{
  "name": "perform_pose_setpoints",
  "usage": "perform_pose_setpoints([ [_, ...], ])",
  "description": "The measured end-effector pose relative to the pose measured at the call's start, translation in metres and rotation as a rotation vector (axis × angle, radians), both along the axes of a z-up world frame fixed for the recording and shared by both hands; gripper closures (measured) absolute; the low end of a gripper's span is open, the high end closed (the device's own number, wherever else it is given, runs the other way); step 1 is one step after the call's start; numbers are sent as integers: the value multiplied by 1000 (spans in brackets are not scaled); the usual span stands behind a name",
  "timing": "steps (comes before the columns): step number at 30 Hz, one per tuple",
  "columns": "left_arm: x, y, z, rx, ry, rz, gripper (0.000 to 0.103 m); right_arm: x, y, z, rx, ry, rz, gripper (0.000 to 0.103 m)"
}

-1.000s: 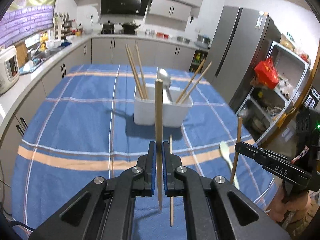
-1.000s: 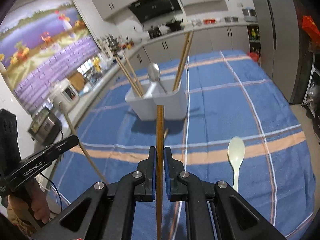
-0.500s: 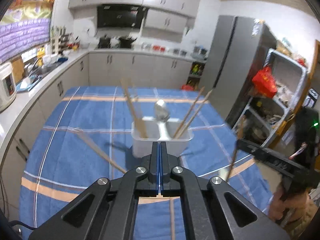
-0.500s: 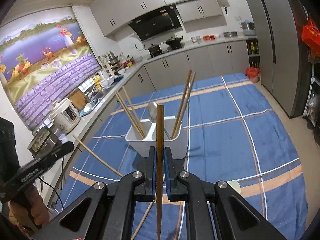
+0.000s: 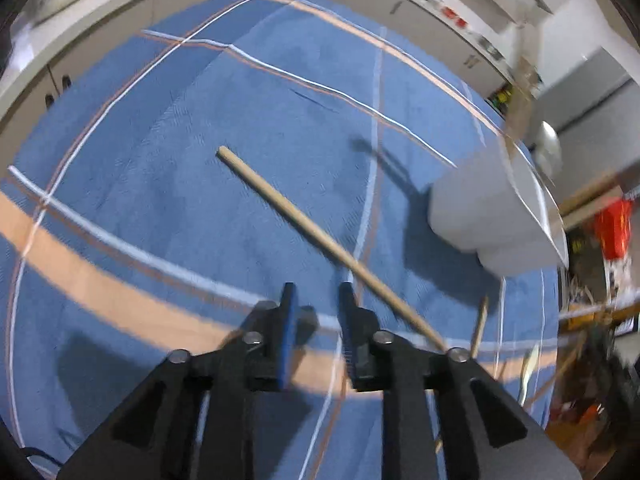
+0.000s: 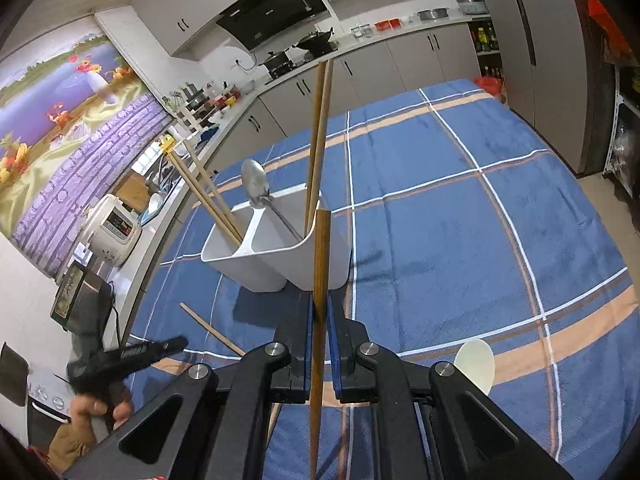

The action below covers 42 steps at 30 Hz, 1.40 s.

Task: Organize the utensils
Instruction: 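Lift both held chopsticks and carry them above the white holder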

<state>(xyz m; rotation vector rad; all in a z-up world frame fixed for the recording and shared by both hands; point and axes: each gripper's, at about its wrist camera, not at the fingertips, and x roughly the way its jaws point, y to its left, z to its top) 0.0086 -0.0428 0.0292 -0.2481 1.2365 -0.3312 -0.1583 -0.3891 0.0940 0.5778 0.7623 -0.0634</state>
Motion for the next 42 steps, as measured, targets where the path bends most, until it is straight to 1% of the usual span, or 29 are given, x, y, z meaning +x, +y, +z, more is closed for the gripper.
perform_pose_setpoints([
  [1,9,-1,-2,1,6,13,73,1,1,-1,0,2,2,96],
  [3,24,-7,-7,14,22,30,72,3,3,-1,-1,4,6,96],
  [5,36,-15,-7,35,10,34,67,3,6,-1,-3,4,6,96],
  [6,41,-20,-7,56,3,27,64,3,6,-1,-3,5,6,96],
  [8,47,-30,-6,107,-5,14,64,2,5,-2,-3,7,5,96],
  [10,51,-45,-5,190,-38,-19,64,3,5,-2,-2,11,5,96],
  [11,51,-50,-6,228,-54,-33,66,3,6,-2,-1,13,6,96],
  [12,50,-58,-6,285,-84,-48,82,3,7,-4,-1,17,5,96],
  [13,49,-59,-6,310,-99,-58,90,3,9,-4,-1,19,6,96],
  [14,48,-61,-7,313,-115,-74,91,4,9,-5,-1,21,6,96],
  [16,45,-61,-5,290,-119,-80,94,3,10,-6,-1,26,5,96],
  [18,42,-56,-4,247,-114,-79,98,2,10,-7,-1,27,3,96],
  [19,40,-54,-3,215,-115,-80,98,1,9,-6,3,26,2,96],
  [21,28,-44,7,144,-143,-86,98,0,9,-4,3,20,0,96],
  [25,6,-28,34,53,-214,-92,98,-3,9,5,0,-5,-1,96],
  [32,-33,-12,87,-26,-348,-90,98,-16,14,19,-4,-49,17,96],
  [36,-59,-6,115,-47,-421,-89,98,-24,19,30,-27,-77,28,96],
  [42,-73,-13,157,-109,-516,-108,98,-30,18,47,-44,-122,27,96],
])
